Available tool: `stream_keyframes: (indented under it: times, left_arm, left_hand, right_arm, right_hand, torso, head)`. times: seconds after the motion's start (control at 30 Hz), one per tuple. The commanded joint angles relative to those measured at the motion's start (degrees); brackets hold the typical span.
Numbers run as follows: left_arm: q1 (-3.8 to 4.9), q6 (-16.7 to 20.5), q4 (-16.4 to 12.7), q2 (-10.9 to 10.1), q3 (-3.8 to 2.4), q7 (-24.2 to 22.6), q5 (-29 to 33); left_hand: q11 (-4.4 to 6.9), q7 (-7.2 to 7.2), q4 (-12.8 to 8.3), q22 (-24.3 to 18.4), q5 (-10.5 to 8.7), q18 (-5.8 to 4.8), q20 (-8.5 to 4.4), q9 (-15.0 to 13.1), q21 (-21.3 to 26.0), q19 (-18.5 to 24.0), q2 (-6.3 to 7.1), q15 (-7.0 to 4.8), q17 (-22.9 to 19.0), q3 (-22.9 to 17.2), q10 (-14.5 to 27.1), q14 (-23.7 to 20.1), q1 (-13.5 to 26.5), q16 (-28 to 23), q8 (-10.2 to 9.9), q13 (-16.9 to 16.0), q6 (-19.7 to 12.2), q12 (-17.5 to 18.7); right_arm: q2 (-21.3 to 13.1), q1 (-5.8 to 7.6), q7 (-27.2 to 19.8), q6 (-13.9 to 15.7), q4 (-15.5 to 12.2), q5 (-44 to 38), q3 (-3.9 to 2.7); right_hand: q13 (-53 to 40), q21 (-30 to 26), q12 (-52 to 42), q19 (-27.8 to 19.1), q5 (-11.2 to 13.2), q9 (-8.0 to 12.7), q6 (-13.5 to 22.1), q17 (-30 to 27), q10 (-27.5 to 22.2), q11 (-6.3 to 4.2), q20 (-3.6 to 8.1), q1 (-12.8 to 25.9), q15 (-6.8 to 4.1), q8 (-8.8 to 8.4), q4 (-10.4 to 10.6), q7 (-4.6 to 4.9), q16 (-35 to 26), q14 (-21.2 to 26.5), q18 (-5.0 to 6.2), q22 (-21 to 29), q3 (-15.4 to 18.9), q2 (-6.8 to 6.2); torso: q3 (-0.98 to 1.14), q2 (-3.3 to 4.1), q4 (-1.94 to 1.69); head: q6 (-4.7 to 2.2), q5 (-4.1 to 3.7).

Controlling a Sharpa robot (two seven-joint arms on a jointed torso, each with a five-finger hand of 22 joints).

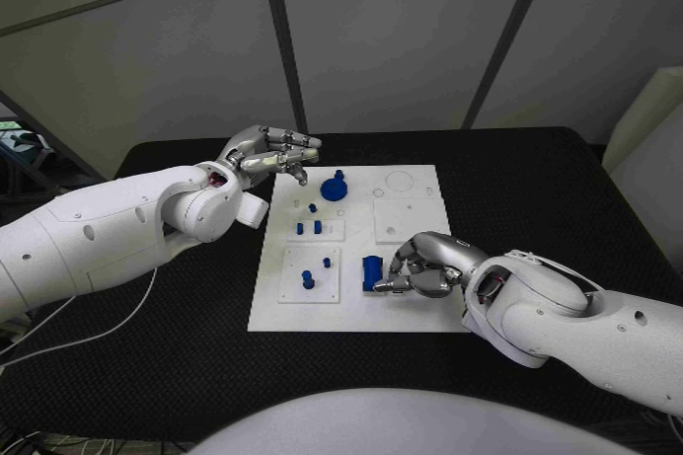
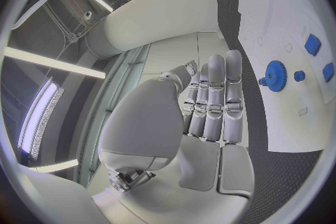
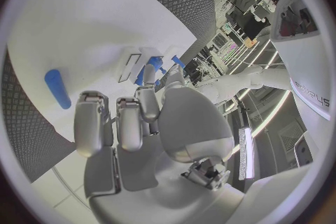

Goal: Assemble the parts on the task board

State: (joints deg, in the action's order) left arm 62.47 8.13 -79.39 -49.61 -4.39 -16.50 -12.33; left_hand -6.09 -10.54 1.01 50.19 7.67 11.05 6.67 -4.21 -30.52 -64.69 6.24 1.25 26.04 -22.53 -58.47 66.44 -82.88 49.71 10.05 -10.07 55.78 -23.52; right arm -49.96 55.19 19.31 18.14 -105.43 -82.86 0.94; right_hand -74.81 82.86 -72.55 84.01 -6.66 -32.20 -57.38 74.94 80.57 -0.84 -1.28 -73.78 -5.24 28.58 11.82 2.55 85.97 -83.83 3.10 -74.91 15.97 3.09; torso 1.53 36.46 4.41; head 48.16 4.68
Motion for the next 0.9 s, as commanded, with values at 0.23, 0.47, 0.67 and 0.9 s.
stream_keyframes:
  times: [0.23,0.47,0.67,0.9]
  left_arm:
    - [-0.22,-0.7,0.1,0.1,-0.04,-0.2,0.2]
    - [-0.41,-0.5,-0.1,-0.3,-0.04,-0.4,0.2]
    - [-0.76,-0.6,-0.4,-0.2,-0.04,-0.6,0.2]
    - [-0.93,-0.5,-0.5,-0.5,-0.04,-0.7,0.2]
  left_hand:
    - [-0.11,-0.10,-0.1,0.1,0.06,-0.64,0.01,0.1,0.3,0.0,-0.08,0.14,-0.1,-0.1,0.4,-0.5,-0.2,-0.2,0.3,-0.1,-0.3,-0.4]
    - [-0.11,-0.10,-0.1,0.1,0.06,-0.64,0.01,0.1,0.3,0.0,-0.08,0.14,-0.1,-0.1,0.4,-0.5,-0.2,-0.2,0.3,-0.1,-0.3,-0.4]
    - [-0.12,-0.11,-0.1,0.1,0.05,-0.65,0.02,0.1,0.3,0.0,-0.10,0.17,-0.1,-0.1,0.4,-0.5,-0.1,-0.2,0.4,-0.1,-0.3,-0.4]
    - [-0.12,-0.11,-0.1,0.1,0.05,-0.65,0.02,0.1,0.3,0.0,-0.10,0.17,-0.1,-0.1,0.4,-0.5,-0.1,-0.2,0.4,-0.1,-0.3,-0.4]
  right_arm:
    - [-7.4,0.09,-14.3,7.8,-3.1,6.0,0.01]
    - [-12.4,0.09,-10.8,6.7,-2.6,3.1,0.01]
    - [-13.1,0.00,-4.1,7.3,-1.7,-2.6,0.04]
    - [-13.5,-0.09,2.8,7.9,-1.7,-7.1,0.07]
  right_hand:
    - [1.3,-1.1,2.8,-1.1,-4.6,3.9,4.0,6.0,-1.1,1.04,-1.15,-8.4,1.52,-7.69,-3.6,2.22,-0.8,-4.3,-0.30,-4.4,-3.5,2.90]
    - [4.3,-2.4,6.8,-2.0,-6.1,9.3,1.2,4.5,-2.6,1.85,-2.29,-9.4,2.39,-14.89,-3.6,3.17,-1.9,-4.0,0.10,-3.0,-4.5,2.88]
    - [5.0,-2.4,7.9,-2.0,-6.8,10.8,-0.5,4.4,-2.6,1.84,-2.28,-8.3,2.37,-16.81,-2.7,3.17,-2.0,-4.0,0.11,-3.0,-4.0,2.04]
    - [5.8,-3.0,9.0,-2.4,-8.4,11.7,-1.3,3.8,-2.9,1.98,-2.33,-6.1,2.47,-18.07,-0.9,3.29,-2.5,-3.9,0.27,-2.3,-2.9,0.55]
  torso:
    - [0.04,-0.56,0.46]
    - [-0.09,-0.88,0.97]
    - [-0.02,-0.86,1.13]
    - [-0.06,-0.85,1.22]
  head:
    - [-0.35,-0.40]
    - [-0.66,-1.29]
    - [-0.80,-1.98]
    - [-0.75,-2.40]
